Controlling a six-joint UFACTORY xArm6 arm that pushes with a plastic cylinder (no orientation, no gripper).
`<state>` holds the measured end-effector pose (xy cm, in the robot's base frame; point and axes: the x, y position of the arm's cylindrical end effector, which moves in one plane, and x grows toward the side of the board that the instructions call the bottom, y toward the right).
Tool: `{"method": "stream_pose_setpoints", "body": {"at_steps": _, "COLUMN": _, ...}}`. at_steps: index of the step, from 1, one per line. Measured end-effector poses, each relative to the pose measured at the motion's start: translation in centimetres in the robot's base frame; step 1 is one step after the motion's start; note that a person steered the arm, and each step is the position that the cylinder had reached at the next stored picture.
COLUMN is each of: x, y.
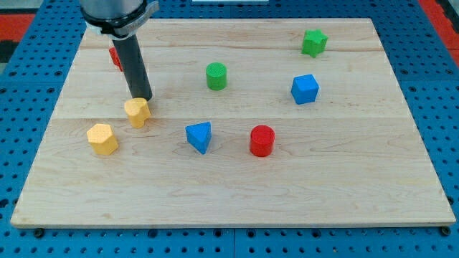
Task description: Slide the yellow hexagon towards the yellow heart
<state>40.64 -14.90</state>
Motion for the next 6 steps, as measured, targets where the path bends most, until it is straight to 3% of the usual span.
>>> {"method": "stream_pose_setpoints", "body": {"at_steps": 2, "x": 1.4, "y": -2.8}}
{"method": "stream_pose_setpoints", "body": {"at_steps": 3, "x": 2.4, "y": -7.7}}
{"method": "stream_pose_setpoints", "body": {"at_steps": 4, "x": 6.4, "y": -11.6}}
{"method": "stream_pose_setpoints", "body": {"at_steps": 5, "x": 11.2, "y": -11.8}}
{"method": "stream_pose_setpoints", "body": {"at_steps": 6, "x": 17.0, "y": -7.9}}
